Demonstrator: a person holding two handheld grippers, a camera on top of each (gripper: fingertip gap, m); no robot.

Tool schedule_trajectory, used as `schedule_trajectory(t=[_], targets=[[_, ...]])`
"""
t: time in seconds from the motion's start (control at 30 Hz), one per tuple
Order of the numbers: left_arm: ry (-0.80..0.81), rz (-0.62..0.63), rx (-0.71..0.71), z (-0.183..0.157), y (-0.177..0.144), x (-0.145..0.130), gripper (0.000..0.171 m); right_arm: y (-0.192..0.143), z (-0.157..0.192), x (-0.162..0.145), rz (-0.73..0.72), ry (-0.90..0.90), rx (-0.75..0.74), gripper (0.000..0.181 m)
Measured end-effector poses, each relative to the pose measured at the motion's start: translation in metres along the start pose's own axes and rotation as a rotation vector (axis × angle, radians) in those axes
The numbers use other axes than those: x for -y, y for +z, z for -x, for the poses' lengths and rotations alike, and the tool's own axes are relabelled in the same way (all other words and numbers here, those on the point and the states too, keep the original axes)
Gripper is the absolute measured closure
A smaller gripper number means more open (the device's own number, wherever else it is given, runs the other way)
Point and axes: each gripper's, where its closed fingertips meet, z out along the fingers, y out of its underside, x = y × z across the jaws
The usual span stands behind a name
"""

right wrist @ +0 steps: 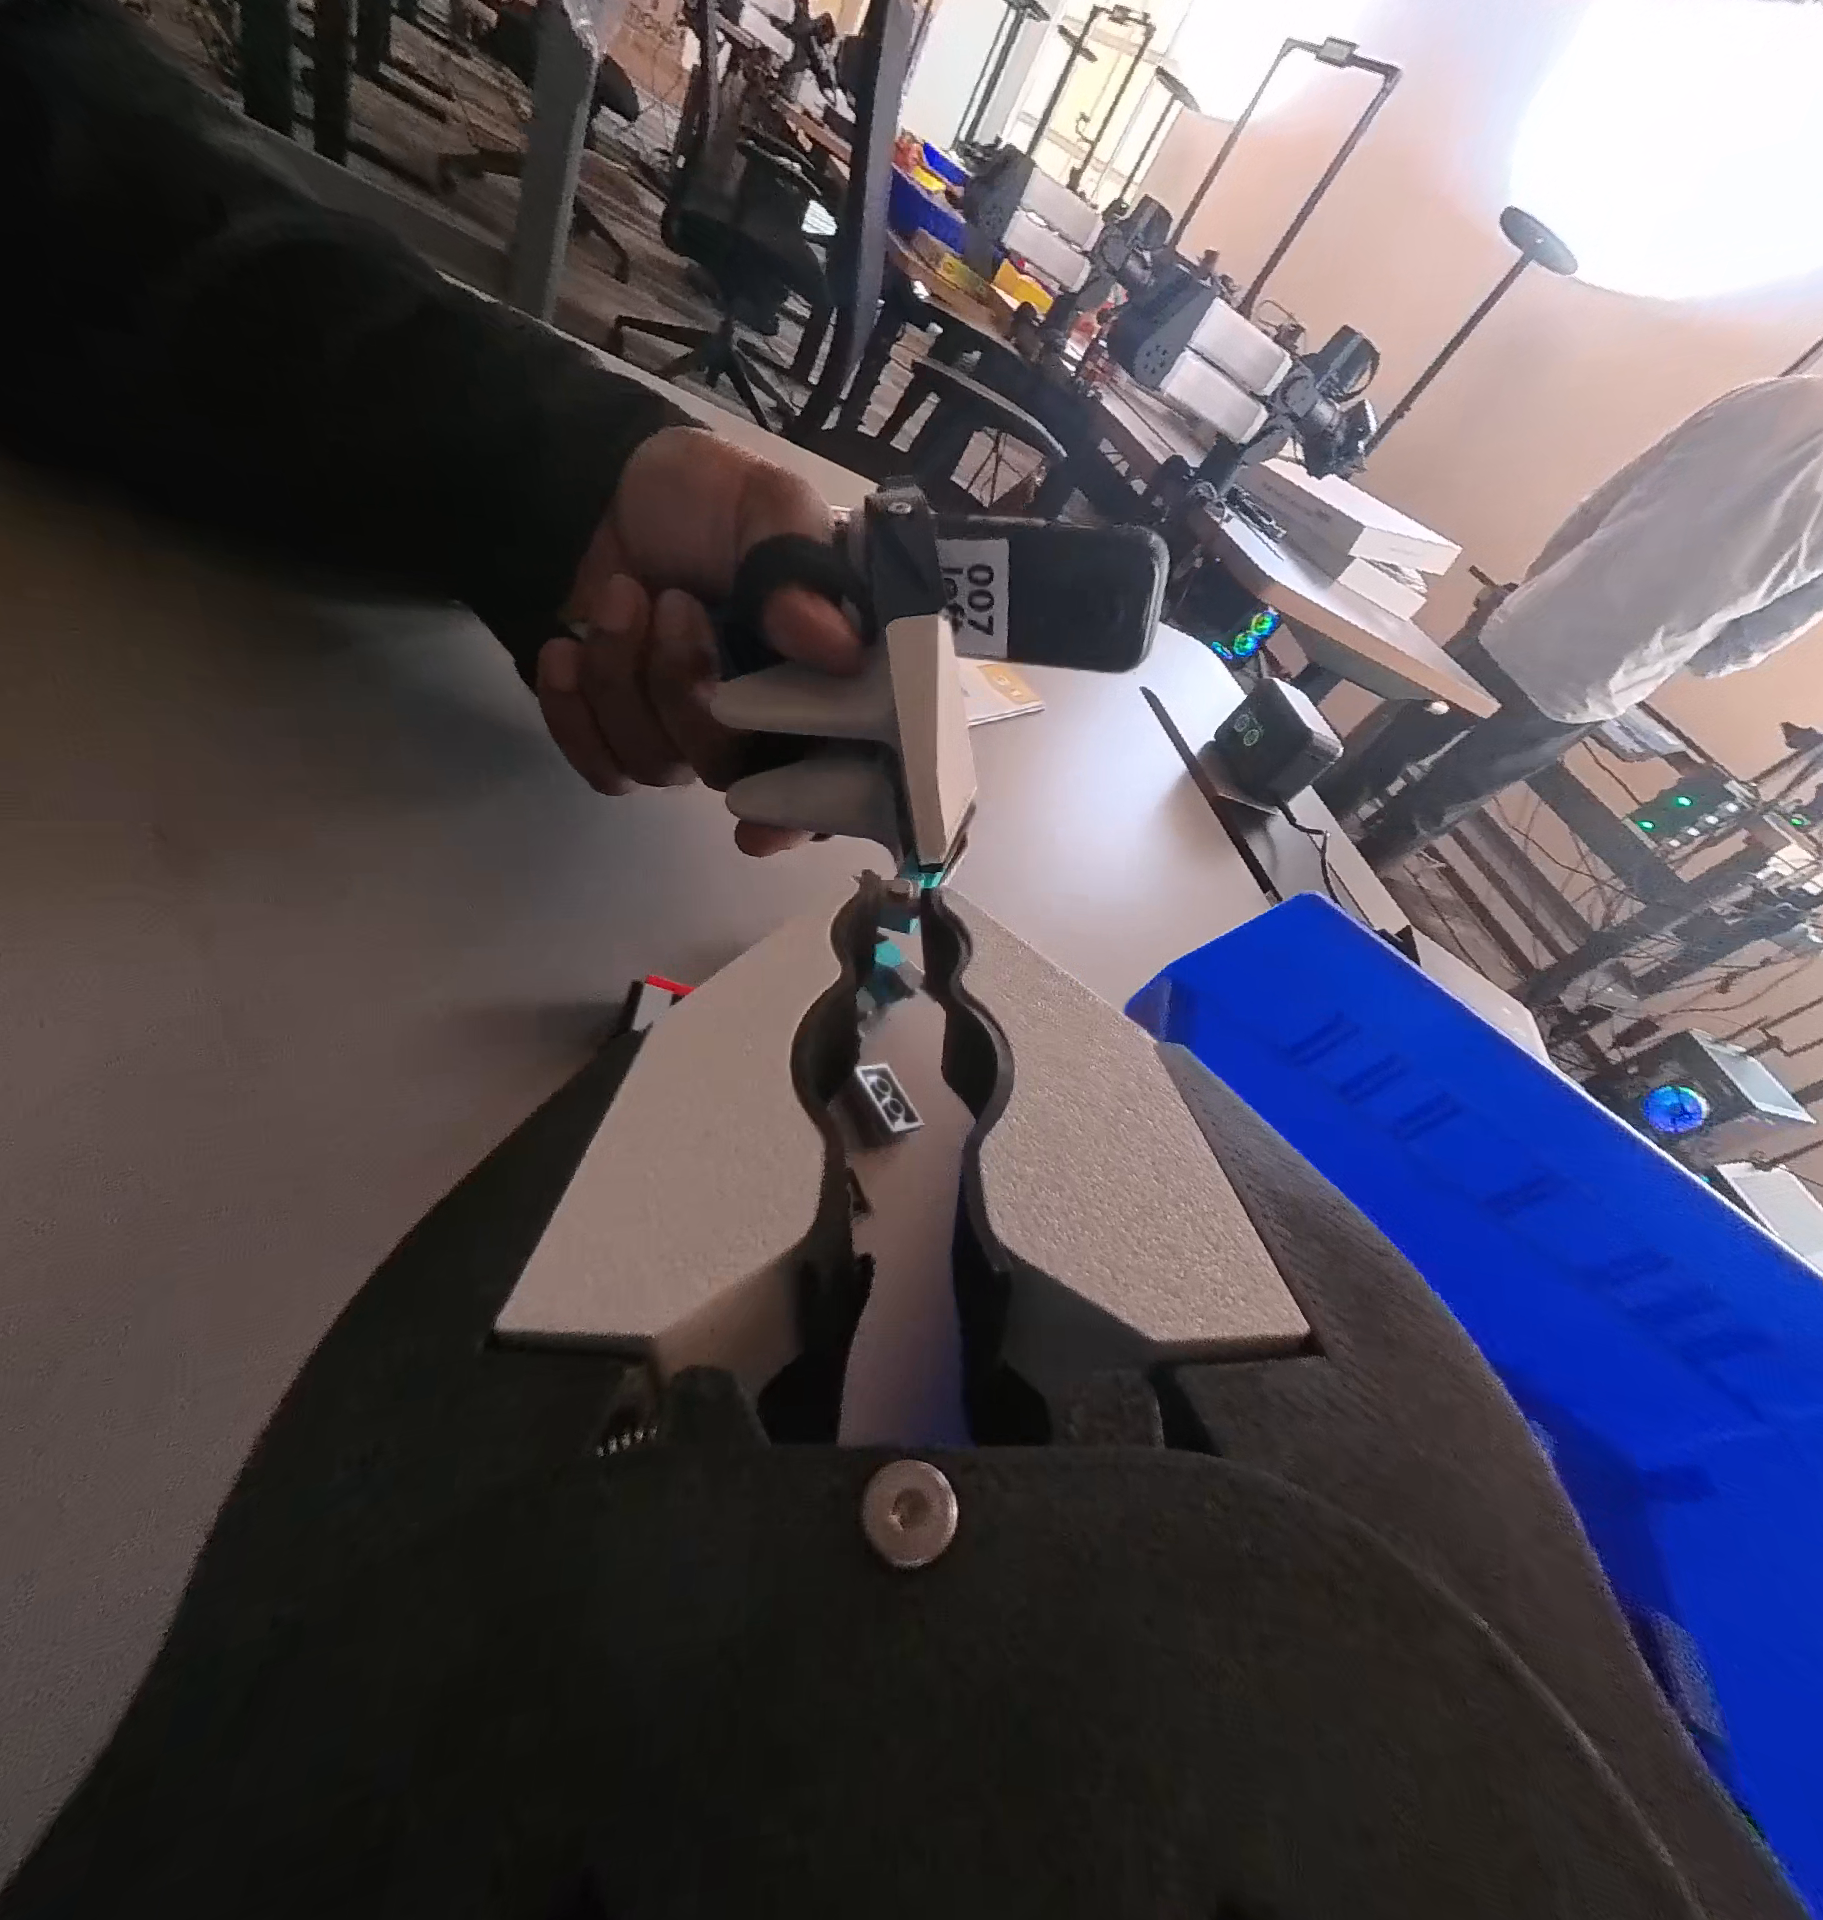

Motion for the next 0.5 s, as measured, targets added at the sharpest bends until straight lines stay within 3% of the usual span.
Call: schedule_trajectory(t=[0.03, 0.4, 0.5], targets=[[-0.002, 0.010, -0.007, 0.000, 0.000, -0.002, 0.167, 0.000, 0.002, 0.000, -0.003, -0.001, 0.012, 0.173], [-0.004, 0.054, -0.004, 0.001, 0.002, -0.008, 0.167, -0.002, 0.009, -0.003, -0.001, 0.000, 0.070, 0.173], [0.003, 0.048, -0.002, 0.000, 0.001, -0.007, 0.167, -0.001, 0.008, -0.004, 0.008, 0.007, 0.065, 0.163]])
